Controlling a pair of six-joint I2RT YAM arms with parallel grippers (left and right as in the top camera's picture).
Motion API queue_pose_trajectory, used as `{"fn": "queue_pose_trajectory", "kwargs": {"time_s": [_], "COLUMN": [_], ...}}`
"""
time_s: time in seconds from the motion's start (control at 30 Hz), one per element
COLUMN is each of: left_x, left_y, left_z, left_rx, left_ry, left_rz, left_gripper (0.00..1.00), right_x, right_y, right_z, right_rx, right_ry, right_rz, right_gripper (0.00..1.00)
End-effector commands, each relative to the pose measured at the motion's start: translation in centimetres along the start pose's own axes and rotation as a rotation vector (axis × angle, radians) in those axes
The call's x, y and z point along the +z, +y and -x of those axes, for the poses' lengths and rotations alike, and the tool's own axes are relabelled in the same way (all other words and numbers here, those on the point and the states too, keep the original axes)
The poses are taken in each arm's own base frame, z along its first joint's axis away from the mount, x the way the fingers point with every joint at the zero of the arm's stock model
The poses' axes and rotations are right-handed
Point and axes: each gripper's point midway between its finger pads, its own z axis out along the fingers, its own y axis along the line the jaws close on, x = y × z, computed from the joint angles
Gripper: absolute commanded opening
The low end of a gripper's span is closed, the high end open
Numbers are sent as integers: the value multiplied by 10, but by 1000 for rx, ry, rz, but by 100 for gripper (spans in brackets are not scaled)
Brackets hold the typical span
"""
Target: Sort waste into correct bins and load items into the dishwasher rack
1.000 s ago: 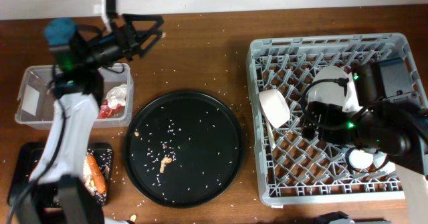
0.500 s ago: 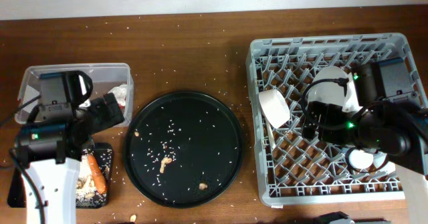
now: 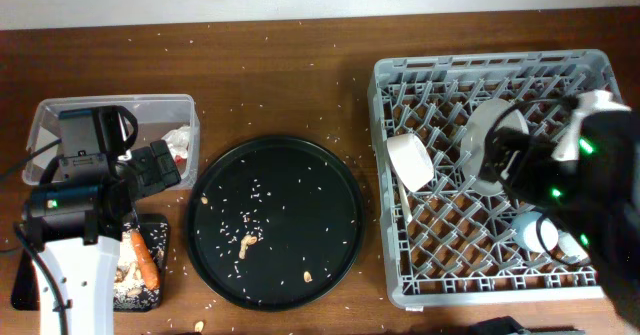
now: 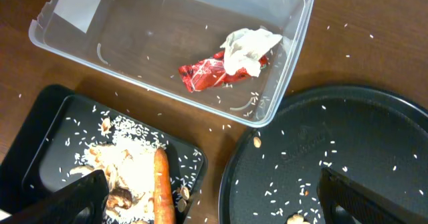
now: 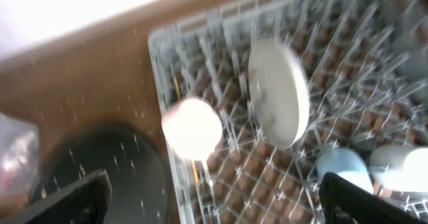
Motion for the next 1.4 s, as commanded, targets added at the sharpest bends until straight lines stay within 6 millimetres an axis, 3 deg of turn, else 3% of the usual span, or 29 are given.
{"fn": "queue_pose_trajectory", "kwargs": {"time_s": [0.0, 0.07, 0.2, 0.3, 0.4, 0.53, 1.13, 1.23, 1.37], "left_x": [-2, -2, -2, -2, -2, -2, -5, -30, -80], "left_y": [3, 3, 3, 3, 3, 3, 3, 3, 12], "left_z": [2, 2, 2, 2, 2, 2, 3, 3, -14], "left_rx": [10, 10, 10, 10, 10, 10, 10, 7, 16], "left_ry": [-12, -12, -12, -12, -12, -12, -21, -100, -232], "left_rz": [13, 13, 13, 13, 13, 13, 11, -14, -36], "left_gripper": [99, 99, 99, 99, 99, 99, 99, 99, 99], "right_x": [-16, -6, 51, 79, 110, 139, 143, 143, 143], "right_y": [13, 18, -30, -50, -52, -53, -52, -52, -52], "right_z": [11, -5, -69, -107, -144, -168, -162, -162, -162], "right_rx": [-180, -282, -230, -214, -228, -237, -238, -238, -238], "right_ry": [-231, -341, -409, -450, -484, -496, -567, -567, -567], "right_rz": [140, 232, 158, 140, 206, 246, 258, 258, 258], "right_gripper": [98, 98, 98, 98, 98, 98, 98, 98, 99]}}
